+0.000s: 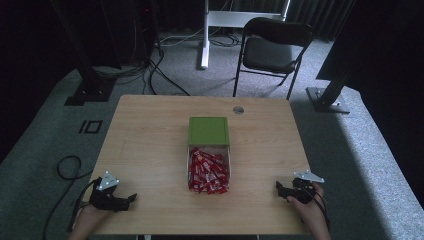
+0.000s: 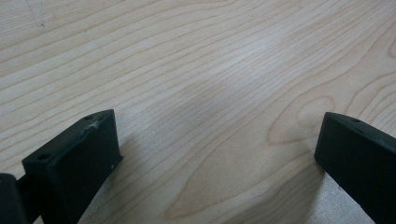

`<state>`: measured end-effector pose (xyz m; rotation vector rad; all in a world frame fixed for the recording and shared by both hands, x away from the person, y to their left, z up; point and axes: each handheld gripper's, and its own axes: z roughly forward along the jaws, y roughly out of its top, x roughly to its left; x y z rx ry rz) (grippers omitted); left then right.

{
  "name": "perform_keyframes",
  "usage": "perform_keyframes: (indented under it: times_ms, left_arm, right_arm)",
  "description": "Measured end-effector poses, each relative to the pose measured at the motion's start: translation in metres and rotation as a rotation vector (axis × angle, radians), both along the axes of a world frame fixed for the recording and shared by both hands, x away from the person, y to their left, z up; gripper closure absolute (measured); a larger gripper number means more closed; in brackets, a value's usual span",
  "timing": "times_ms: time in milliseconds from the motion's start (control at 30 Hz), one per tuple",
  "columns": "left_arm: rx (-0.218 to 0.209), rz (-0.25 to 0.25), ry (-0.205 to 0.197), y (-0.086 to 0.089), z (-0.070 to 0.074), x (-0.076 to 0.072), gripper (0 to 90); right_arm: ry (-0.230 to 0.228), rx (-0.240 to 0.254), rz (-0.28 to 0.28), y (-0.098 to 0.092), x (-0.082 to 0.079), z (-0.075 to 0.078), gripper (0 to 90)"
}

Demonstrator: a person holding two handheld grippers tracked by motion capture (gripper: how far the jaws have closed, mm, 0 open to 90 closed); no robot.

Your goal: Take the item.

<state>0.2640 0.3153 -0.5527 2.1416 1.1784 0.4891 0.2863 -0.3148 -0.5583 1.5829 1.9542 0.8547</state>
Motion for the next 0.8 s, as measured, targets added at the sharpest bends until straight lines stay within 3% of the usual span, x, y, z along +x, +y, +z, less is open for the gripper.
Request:
perform_keyframes:
  times_ms: [800]
  left_arm:
    - [0.0, 0.0, 0.0, 0.0, 0.0, 0.0, 0.8]
  right_arm:
    - [-0.002, -0.002, 0.018, -0.0011, -0.0009, 0.0, 12.3]
